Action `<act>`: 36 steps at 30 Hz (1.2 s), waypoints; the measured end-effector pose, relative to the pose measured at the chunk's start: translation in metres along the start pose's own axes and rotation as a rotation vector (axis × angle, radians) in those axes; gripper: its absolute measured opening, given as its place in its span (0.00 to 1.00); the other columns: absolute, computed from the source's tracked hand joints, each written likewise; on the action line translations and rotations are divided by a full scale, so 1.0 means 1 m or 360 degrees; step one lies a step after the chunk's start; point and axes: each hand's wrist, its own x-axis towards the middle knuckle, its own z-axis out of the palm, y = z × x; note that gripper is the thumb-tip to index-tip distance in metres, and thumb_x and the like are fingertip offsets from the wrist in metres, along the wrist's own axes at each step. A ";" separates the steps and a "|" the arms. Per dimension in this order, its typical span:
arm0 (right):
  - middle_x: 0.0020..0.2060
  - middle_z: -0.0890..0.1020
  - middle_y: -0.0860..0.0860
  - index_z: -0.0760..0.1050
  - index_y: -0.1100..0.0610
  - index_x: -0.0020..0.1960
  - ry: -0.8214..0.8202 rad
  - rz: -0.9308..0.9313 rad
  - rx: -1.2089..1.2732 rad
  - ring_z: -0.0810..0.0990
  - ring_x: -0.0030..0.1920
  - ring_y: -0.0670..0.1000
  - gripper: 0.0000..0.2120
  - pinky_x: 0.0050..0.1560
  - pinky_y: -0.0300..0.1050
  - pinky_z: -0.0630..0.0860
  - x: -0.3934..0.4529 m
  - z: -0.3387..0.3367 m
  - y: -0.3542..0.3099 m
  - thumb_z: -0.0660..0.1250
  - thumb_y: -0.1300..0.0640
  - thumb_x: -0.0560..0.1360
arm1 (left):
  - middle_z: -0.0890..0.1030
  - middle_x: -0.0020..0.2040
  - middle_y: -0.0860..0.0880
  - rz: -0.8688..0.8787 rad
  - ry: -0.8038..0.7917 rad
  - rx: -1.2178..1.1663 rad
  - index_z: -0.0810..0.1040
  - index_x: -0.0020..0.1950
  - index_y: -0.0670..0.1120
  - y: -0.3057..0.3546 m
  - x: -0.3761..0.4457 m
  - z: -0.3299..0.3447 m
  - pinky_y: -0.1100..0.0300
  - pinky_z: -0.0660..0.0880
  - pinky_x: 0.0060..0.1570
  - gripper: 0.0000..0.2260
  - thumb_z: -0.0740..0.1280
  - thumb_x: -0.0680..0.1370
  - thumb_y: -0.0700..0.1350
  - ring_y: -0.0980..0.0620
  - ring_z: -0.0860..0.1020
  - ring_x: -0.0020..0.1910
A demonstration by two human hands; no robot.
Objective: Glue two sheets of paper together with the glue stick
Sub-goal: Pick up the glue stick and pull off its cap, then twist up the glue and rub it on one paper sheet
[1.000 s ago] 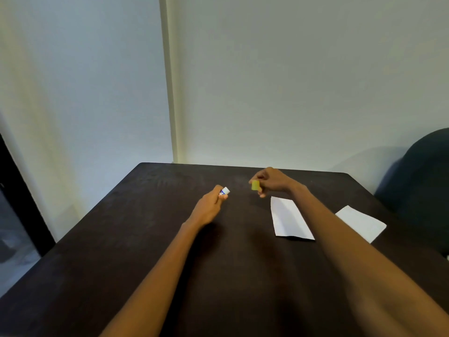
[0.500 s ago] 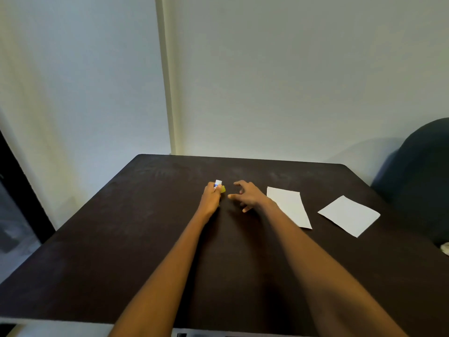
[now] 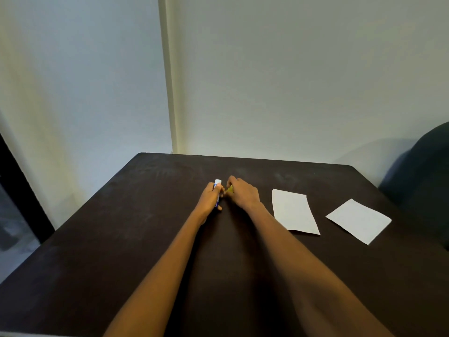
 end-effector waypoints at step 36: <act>0.43 0.80 0.50 0.73 0.55 0.52 0.0090 0.0273 0.2267 0.80 0.41 0.45 0.06 0.41 0.37 0.78 -0.052 -0.003 0.013 0.60 0.54 0.79 | 0.82 0.39 0.52 0.0445 0.0567 -0.0855 0.80 0.52 0.43 0.031 -0.009 0.056 0.70 0.76 0.35 0.10 0.72 0.72 0.40 0.63 0.80 0.36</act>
